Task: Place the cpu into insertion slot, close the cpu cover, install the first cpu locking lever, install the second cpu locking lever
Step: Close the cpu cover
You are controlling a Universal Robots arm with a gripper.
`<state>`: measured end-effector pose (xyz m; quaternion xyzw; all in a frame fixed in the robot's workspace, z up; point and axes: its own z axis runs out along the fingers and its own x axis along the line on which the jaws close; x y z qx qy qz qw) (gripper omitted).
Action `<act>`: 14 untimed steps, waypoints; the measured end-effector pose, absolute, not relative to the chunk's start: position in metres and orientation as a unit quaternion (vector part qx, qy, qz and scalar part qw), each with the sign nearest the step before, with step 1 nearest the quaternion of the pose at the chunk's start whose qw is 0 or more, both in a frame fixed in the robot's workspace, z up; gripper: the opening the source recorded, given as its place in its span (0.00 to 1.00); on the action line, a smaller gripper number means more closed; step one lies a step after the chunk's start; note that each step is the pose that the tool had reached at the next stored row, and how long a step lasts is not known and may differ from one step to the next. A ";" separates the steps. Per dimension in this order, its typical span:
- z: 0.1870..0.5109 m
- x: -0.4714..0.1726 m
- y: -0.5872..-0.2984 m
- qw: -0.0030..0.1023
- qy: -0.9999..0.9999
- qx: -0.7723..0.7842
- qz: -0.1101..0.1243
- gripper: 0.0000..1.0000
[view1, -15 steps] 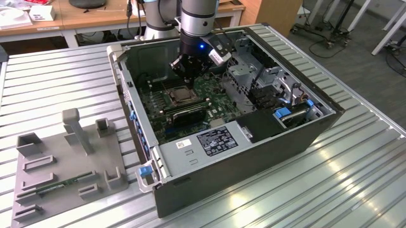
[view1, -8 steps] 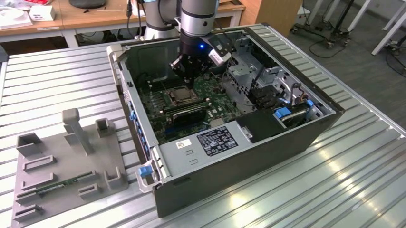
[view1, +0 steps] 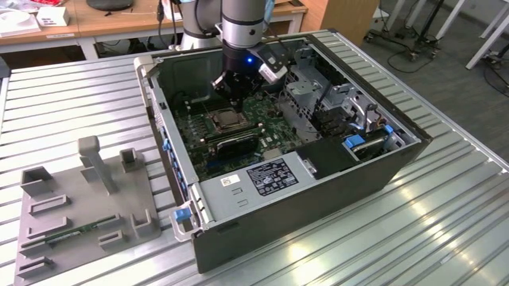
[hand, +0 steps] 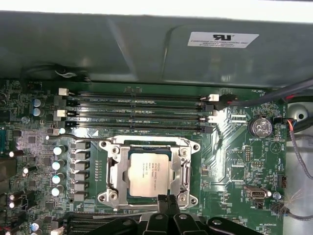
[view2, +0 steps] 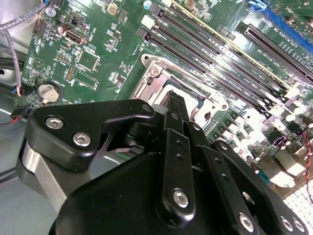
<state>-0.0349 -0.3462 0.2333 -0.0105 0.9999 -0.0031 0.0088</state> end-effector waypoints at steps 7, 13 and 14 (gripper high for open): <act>0.232 -0.038 -0.346 0.009 1.000 -0.010 -0.003 0.11; 0.232 -0.038 -0.346 0.009 1.000 -0.010 -0.003 0.11; 0.232 -0.039 -0.346 0.009 1.000 -0.010 -0.003 0.11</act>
